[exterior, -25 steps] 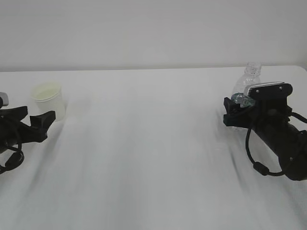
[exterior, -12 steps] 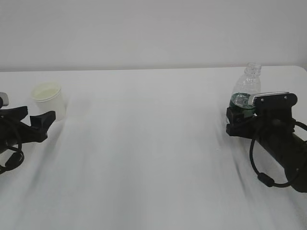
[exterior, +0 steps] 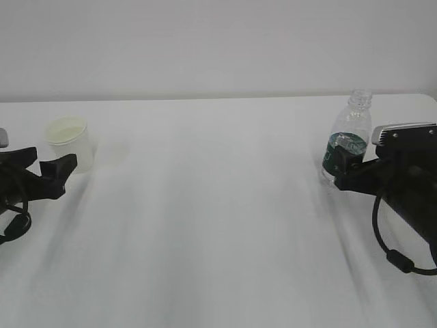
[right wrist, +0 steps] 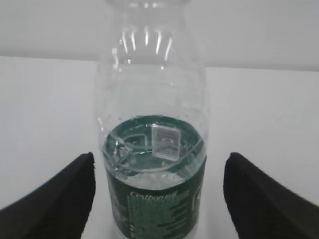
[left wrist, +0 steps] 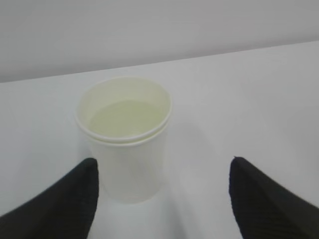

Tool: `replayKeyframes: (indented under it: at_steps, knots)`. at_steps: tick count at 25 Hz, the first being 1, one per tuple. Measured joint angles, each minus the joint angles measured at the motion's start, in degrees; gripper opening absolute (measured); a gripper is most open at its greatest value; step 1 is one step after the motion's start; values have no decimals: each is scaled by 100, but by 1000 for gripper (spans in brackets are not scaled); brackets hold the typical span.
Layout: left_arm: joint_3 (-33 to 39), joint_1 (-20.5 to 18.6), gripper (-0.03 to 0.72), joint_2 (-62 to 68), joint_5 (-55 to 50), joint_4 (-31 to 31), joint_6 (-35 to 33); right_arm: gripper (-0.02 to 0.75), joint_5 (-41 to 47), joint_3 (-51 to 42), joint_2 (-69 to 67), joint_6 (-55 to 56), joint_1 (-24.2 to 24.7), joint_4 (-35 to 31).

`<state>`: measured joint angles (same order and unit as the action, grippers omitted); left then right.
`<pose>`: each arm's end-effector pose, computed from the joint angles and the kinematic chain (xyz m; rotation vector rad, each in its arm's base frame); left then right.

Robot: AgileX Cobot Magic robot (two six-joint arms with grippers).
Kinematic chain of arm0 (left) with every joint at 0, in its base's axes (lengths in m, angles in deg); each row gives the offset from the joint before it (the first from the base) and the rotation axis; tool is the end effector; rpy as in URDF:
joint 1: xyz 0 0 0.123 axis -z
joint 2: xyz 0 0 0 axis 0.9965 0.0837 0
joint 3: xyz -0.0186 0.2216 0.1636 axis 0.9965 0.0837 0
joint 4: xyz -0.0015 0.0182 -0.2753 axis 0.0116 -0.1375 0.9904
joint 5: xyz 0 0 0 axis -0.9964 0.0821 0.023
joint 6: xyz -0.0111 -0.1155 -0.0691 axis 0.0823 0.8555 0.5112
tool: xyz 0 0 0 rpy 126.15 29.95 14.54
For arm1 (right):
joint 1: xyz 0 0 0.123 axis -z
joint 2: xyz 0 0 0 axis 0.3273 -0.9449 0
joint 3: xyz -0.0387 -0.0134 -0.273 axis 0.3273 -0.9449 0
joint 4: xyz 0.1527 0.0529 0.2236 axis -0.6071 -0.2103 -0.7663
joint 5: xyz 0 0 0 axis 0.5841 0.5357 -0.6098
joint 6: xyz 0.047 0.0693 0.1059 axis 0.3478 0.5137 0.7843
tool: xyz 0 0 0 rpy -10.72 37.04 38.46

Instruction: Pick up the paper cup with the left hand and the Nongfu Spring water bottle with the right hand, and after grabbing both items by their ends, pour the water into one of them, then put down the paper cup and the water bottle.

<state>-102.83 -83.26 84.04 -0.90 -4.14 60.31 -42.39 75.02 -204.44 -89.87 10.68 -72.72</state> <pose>0.3379 -0.0407 0.0636 0.2075 1.7949 -0.2051 0.3479 0.0492 0.0551 -0.1638 1.8075 0.0555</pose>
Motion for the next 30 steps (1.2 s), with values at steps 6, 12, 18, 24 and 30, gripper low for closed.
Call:
replayKeyframes:
  at_steps: [6, 12, 18, 24, 30]
  knots:
    - [167, 0, 587, -358, 0, 0, 0, 596, -14, -190, 244, 26, 0, 108]
    - [300, 0, 587, -908, -119, 0, 0, 595, -14, -213, 259, 315, 0, 313]
    - [300, 0, 587, -1451, -413, 0, 181, 595, 253, -226, 698, 368, 0, 372]
    - [314, 0, 587, -2033, -798, -21, 332, 595, 637, -226, 1296, 368, 0, 372]
    - [347, 0, 587, -2816, -1221, 13, 381, 594, 1171, -260, 1919, 368, 0, 372]
